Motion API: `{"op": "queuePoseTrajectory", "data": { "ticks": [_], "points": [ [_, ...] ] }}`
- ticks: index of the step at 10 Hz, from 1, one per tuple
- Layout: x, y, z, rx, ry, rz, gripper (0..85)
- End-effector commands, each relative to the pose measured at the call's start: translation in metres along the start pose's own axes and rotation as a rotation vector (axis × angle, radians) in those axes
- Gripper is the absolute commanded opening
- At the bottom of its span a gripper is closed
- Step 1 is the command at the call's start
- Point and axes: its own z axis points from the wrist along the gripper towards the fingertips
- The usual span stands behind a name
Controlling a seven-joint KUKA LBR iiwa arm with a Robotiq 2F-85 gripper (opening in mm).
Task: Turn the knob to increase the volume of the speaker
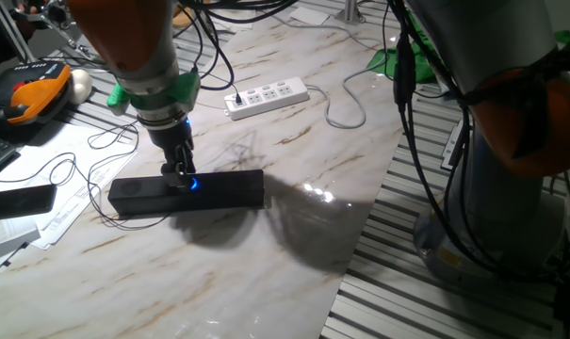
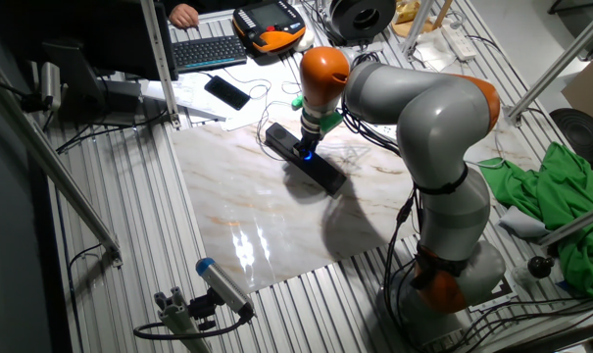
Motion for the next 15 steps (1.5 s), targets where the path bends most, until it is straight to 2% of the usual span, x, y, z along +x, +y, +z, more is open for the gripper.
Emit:
{"op": "queuePoseTrajectory", "data": {
  "ticks": [1, 2, 3, 9, 15],
  "points": [
    [0.0, 0.0, 0.0, 0.0, 0.0, 0.0, 51.0],
    [0.0, 0.0, 0.0, -0.001, -0.001, 0.0, 51.0],
    [0.0, 0.0001, 0.0001, -0.001, -0.001, 0.0, 34.0],
    [-0.0009, 0.0003, 0.0008, 0.0, -0.007, 0.001, 34.0],
    [-0.0018, -0.001, 0.0008, -0.016, -0.018, 0.053, 34.0]
  ]
}}
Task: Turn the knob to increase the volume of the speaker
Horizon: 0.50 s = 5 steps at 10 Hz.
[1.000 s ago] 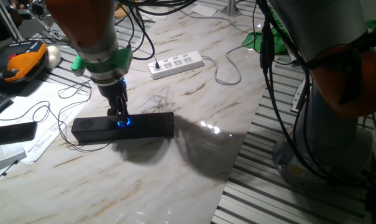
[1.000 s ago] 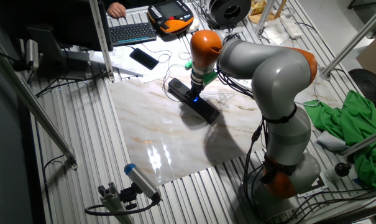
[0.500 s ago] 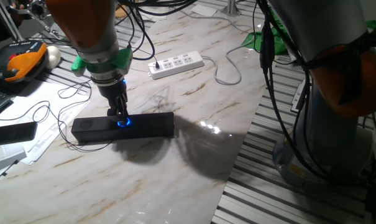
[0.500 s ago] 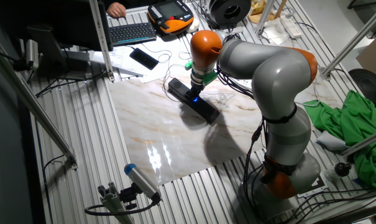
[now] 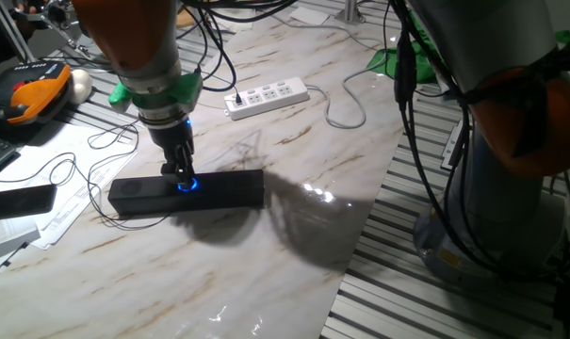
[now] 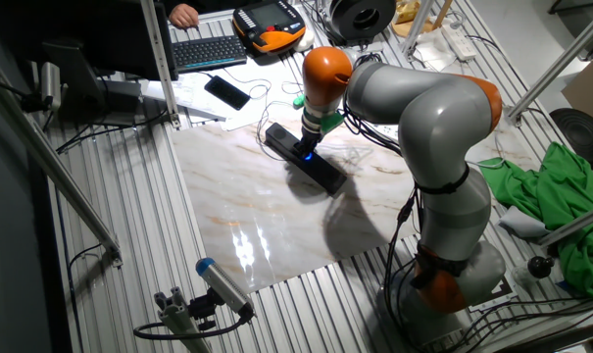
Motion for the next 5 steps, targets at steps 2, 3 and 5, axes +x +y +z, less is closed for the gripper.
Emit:
{"op": "queuePoseTrajectory", "data": {
  "ticks": [2, 3, 5],
  "points": [
    [-0.0002, -0.0003, 0.0, 0.001, -0.003, 0.015, 34.0],
    [-0.0002, -0.0002, -0.0002, 0.003, -0.004, 0.029, 34.0],
    [-0.0002, -0.0002, -0.0003, 0.003, -0.009, 0.065, 34.0]
  ]
}}
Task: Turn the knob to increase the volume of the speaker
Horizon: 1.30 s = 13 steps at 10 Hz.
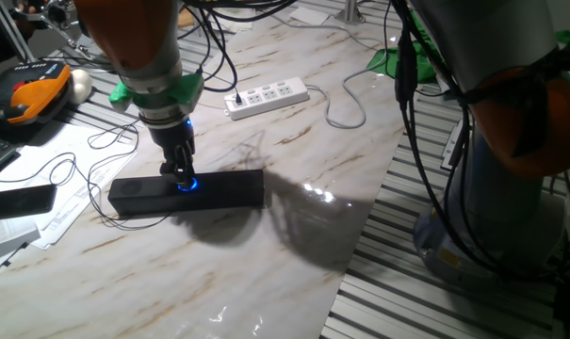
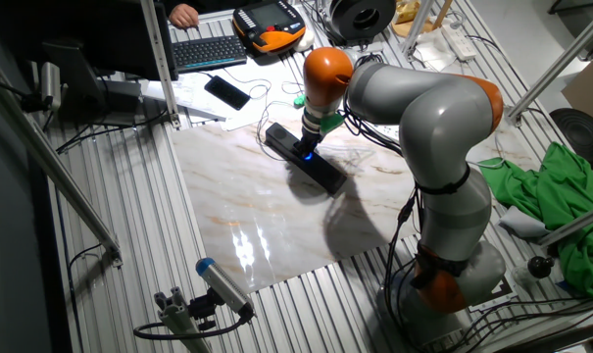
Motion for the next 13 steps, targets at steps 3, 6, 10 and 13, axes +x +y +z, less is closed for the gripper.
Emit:
{"op": "queuePoseTrajectory", "data": {
  "ticks": [3, 6, 10, 13],
  "points": [
    [0.0002, -0.0005, 0.0003, 0.004, 0.003, 0.048, 34.0],
    [0.0007, -0.0013, 0.0008, -0.004, 0.005, 0.092, 34.0],
    [0.0011, -0.0012, 0.0012, -0.022, 0.014, 0.161, 34.0],
    [0.0014, -0.001, 0.0014, -0.029, 0.011, 0.2, 34.0]
  ]
}}
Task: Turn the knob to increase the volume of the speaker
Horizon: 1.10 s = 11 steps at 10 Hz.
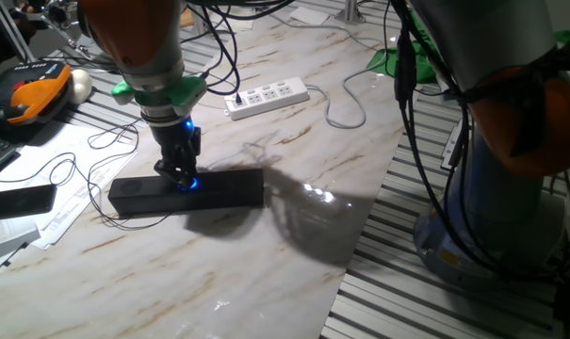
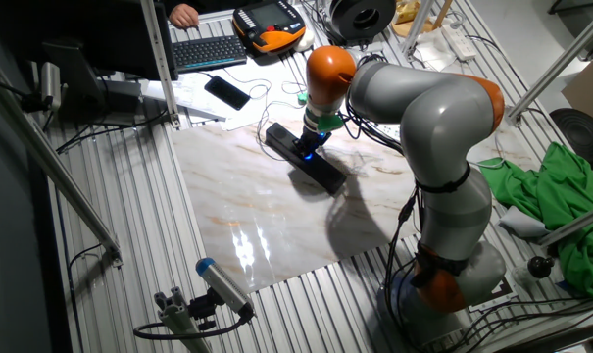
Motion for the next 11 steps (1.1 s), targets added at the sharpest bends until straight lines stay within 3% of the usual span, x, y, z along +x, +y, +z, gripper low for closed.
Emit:
{"op": "queuePoseTrajectory", "data": {
  "ticks": [1, 5, 11],
  "points": [
    [0.0001, 0.0001, 0.0, 0.0, -0.001, 0.013, 34.0],
    [0.001, 0.0009, 0.0005, -0.006, -0.012, 0.081, 34.0],
    [0.003, 0.0025, 0.0007, 0.01, -0.015, 0.214, 34.0]
  ]
}}
